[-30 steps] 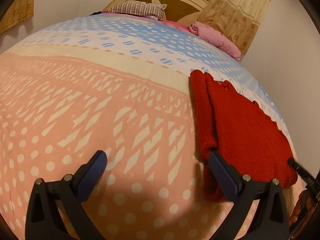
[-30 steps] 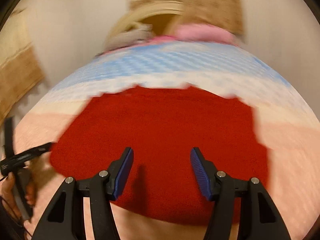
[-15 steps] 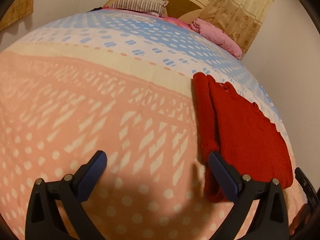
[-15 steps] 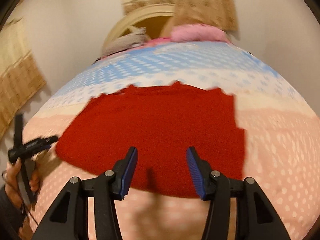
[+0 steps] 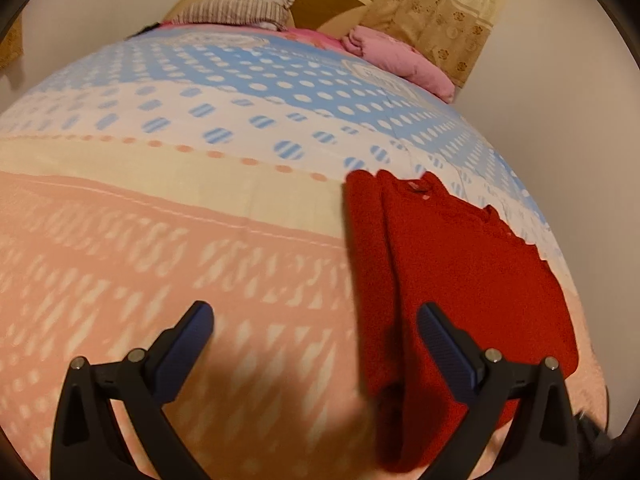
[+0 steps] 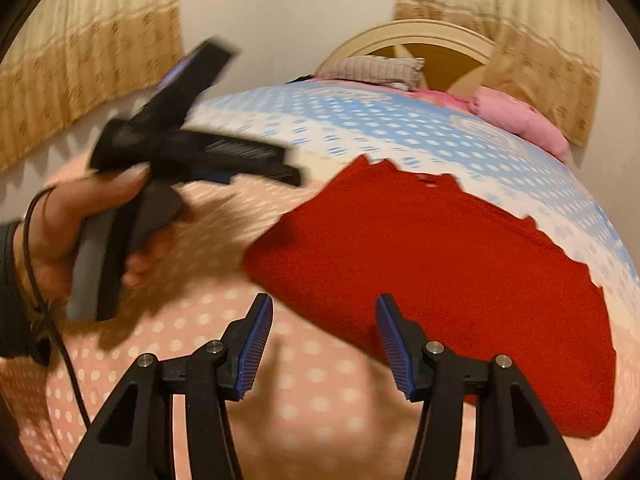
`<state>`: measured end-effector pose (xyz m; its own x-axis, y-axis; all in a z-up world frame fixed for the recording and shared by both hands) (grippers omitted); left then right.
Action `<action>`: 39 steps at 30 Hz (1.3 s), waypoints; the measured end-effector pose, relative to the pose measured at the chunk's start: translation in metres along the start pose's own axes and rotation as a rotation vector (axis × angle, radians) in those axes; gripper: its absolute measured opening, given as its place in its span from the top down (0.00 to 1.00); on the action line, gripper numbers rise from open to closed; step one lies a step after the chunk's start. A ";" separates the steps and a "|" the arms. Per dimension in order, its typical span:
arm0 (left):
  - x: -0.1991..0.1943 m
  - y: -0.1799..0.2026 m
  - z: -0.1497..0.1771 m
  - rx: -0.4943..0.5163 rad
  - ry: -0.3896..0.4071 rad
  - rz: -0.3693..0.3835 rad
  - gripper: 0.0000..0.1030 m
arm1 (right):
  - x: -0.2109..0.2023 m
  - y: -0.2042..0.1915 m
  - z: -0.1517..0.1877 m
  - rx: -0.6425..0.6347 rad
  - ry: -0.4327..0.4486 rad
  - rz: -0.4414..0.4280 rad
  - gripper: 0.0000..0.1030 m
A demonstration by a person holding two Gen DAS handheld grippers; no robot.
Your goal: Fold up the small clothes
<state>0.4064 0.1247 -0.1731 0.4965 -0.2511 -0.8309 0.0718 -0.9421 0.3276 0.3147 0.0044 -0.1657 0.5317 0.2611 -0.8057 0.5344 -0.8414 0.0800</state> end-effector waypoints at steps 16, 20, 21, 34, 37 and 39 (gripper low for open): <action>0.039 0.019 -0.034 0.036 -0.045 0.104 0.17 | 0.039 -0.029 -0.018 -0.138 -0.023 0.217 0.47; 0.044 0.022 -0.038 0.053 -0.036 0.104 0.17 | 0.044 -0.034 -0.014 -0.163 -0.034 0.247 0.47; 0.045 0.023 -0.039 0.060 -0.032 0.103 0.17 | 0.044 -0.035 -0.014 -0.170 -0.033 0.254 0.48; 0.053 0.031 -0.042 0.077 -0.035 0.149 0.58 | 0.047 -0.031 -0.019 -0.145 -0.028 0.218 0.73; 0.055 0.029 -0.043 0.060 -0.048 0.170 0.59 | 0.046 -0.038 -0.016 -0.155 -0.021 0.239 0.76; 0.055 0.029 -0.043 0.064 -0.054 0.176 0.59 | 0.046 -0.041 -0.015 -0.166 -0.018 0.251 0.79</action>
Point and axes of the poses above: each gripper's, at about its wrist camera, not at the fingertips, and x roughly the way its jaws point, y to its right, z to its underside, the point moved 6 cm from there along x, roughly the way its jaws point, and after that the axes turned 10 degrees about -y, right-handed, at the moved point
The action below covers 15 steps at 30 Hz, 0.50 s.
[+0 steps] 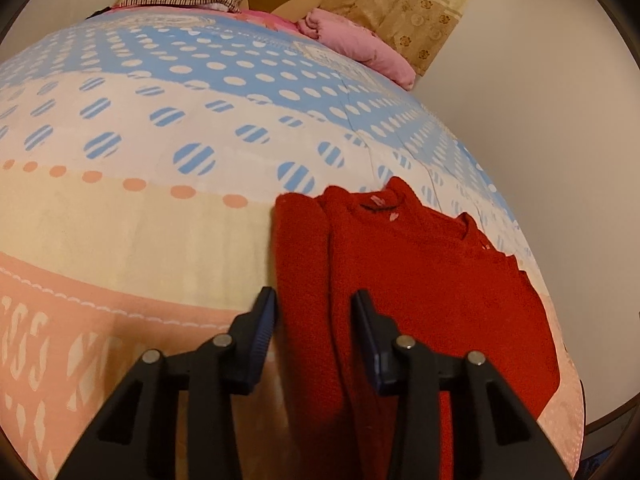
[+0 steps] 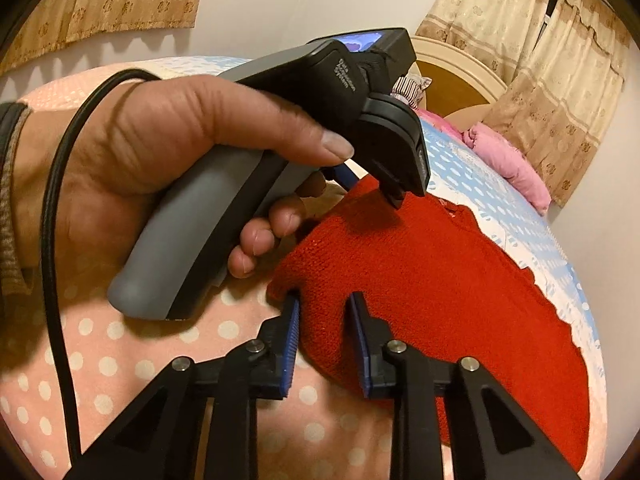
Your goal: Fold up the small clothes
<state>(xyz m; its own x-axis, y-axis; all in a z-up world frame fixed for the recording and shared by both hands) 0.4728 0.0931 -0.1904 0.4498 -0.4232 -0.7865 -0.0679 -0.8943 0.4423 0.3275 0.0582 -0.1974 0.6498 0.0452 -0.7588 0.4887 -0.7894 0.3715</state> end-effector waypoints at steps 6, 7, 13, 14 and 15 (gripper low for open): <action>0.002 0.005 0.001 0.003 -0.026 0.035 0.82 | 0.000 0.009 0.001 0.044 0.009 -0.050 0.84; 0.002 0.005 0.000 -0.006 -0.029 0.036 0.83 | 0.001 0.015 0.001 0.058 0.012 -0.062 0.85; 0.000 0.007 -0.004 -0.033 -0.053 0.030 0.86 | 0.000 0.028 0.002 0.120 0.035 -0.109 0.87; 0.000 0.008 -0.004 -0.033 -0.058 0.024 0.86 | -0.001 0.029 0.002 0.127 0.040 -0.112 0.88; -0.001 0.009 -0.004 -0.040 -0.066 0.021 0.86 | -0.002 0.031 0.002 0.137 0.053 -0.114 0.88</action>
Point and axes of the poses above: each gripper's, at about its wrist camera, not at the fingertips, and x roughly the way its jaws point, y to its right, z to its underside, the point moved 6 cm from there along x, roughly the way its jaws point, and after that the axes turned 10 degrees about -y, right-handed, at the moved point
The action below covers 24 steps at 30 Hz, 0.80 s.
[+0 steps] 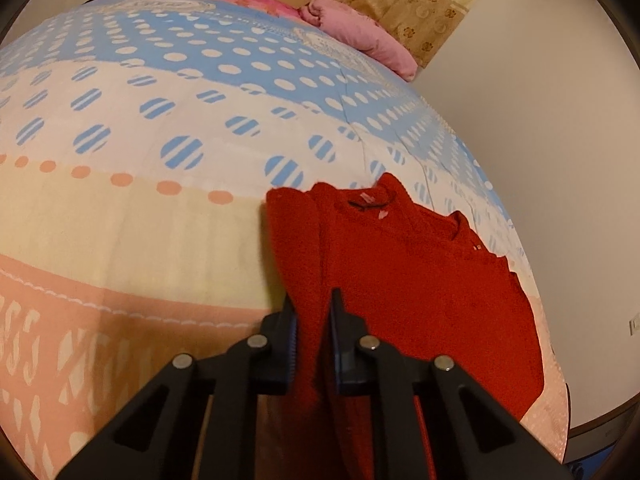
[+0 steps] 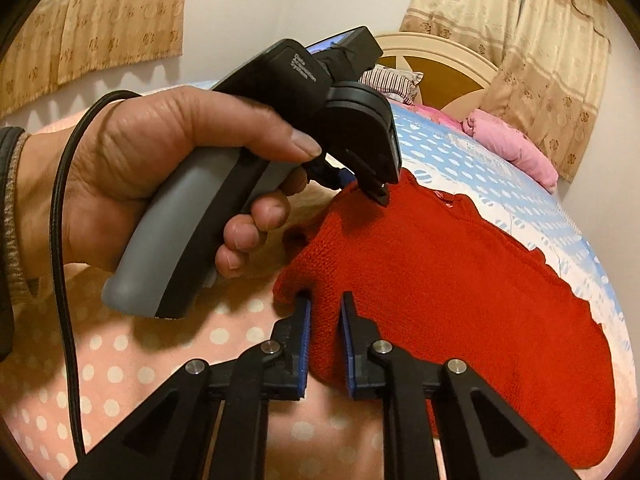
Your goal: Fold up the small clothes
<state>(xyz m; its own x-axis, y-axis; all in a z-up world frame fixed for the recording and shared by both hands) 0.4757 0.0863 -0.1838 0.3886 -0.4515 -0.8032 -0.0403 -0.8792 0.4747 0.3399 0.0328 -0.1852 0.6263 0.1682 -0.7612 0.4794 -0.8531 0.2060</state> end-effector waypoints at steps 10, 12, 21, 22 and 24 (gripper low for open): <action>-0.020 0.029 -0.010 0.004 0.032 0.011 0.88 | -0.040 0.038 0.004 0.212 0.174 -0.097 0.92; -0.026 0.041 -0.013 0.013 0.045 0.020 0.88 | -0.046 0.048 0.006 0.262 0.191 -0.127 0.93; -0.031 0.092 -0.015 0.062 0.068 0.055 0.88 | -0.061 0.083 0.023 0.394 0.214 -0.202 0.93; -0.032 0.099 -0.014 0.067 0.071 0.065 0.88 | -0.064 0.089 0.025 0.406 0.217 -0.206 0.93; -0.032 0.109 -0.014 0.076 0.073 0.080 0.88 | -0.069 0.096 0.032 0.434 0.225 -0.216 0.93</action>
Point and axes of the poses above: each gripper's, at about its wrist camera, not at the fingertips, and x roughly the way its jaws point, y to its right, z to its underside, the point moved 6 cm from there along x, roughly the way its jaws point, and after that the axes turned 10 degrees about -y, right-handed, at the moved point
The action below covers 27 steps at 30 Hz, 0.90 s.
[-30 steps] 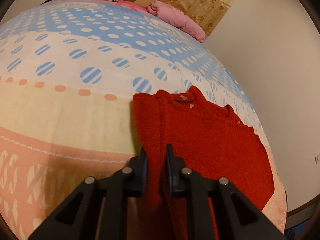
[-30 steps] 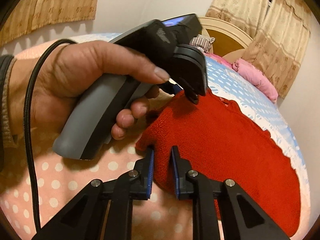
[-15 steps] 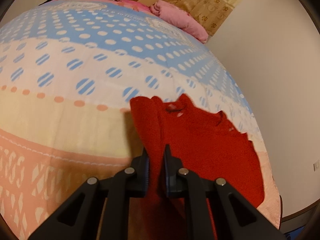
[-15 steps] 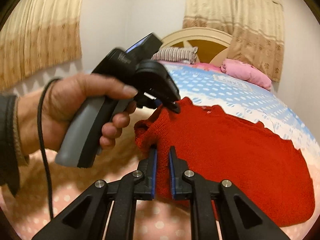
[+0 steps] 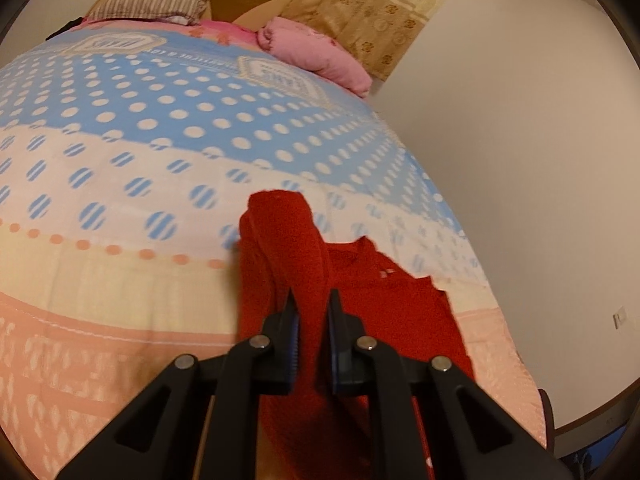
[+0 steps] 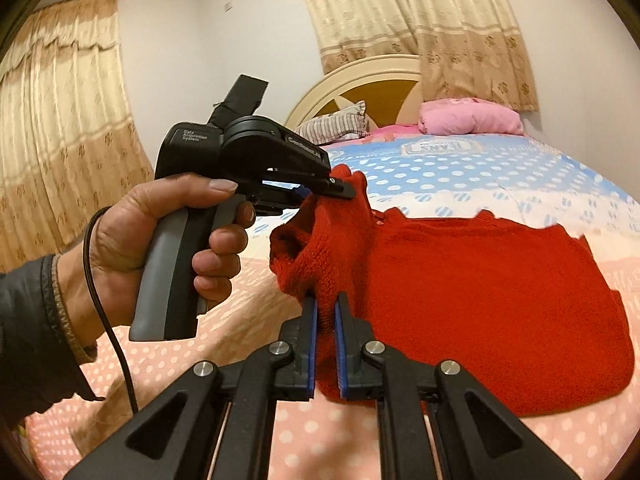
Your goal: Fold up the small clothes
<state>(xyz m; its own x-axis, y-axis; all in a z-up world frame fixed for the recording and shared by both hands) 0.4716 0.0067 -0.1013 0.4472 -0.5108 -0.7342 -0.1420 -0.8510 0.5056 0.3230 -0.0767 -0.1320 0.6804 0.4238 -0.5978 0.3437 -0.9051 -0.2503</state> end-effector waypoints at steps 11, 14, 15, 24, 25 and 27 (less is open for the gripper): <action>0.019 0.056 -0.001 0.056 -0.018 0.027 0.88 | -0.035 0.052 0.012 0.124 0.036 -0.006 0.94; 0.028 0.072 0.002 0.076 -0.031 0.030 0.88 | -0.042 0.063 0.014 0.154 0.043 -0.008 0.94; 0.030 0.075 0.003 0.082 -0.036 0.031 0.88 | -0.044 0.066 0.015 0.162 0.044 -0.010 0.94; 0.052 0.112 0.008 0.127 -0.069 0.041 0.89 | -0.059 0.095 0.027 0.239 0.055 -0.018 0.94; 0.055 0.116 0.009 0.135 -0.073 0.042 0.89 | -0.062 0.099 0.029 0.252 0.058 -0.019 0.94; 0.059 0.123 0.009 0.143 -0.080 0.043 0.89 | -0.065 0.106 0.031 0.272 0.063 -0.019 0.94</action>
<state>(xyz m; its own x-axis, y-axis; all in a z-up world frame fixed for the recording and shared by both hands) 0.4722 -0.1296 -0.0867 0.3671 -0.5501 -0.7501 -0.2857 -0.8341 0.4719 0.2950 -0.2014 -0.1430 0.7174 0.4346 -0.5445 0.1761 -0.8694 -0.4617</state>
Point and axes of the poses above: each gripper's, at about its wrist camera, not at the fingertips, and x roughly the way its jaws point, y to its right, z to its underside, the point moved 6 cm from there along x, roughly the way its jaws point, and after that the axes turned 10 degrees about -y, right-handed, at the moved point
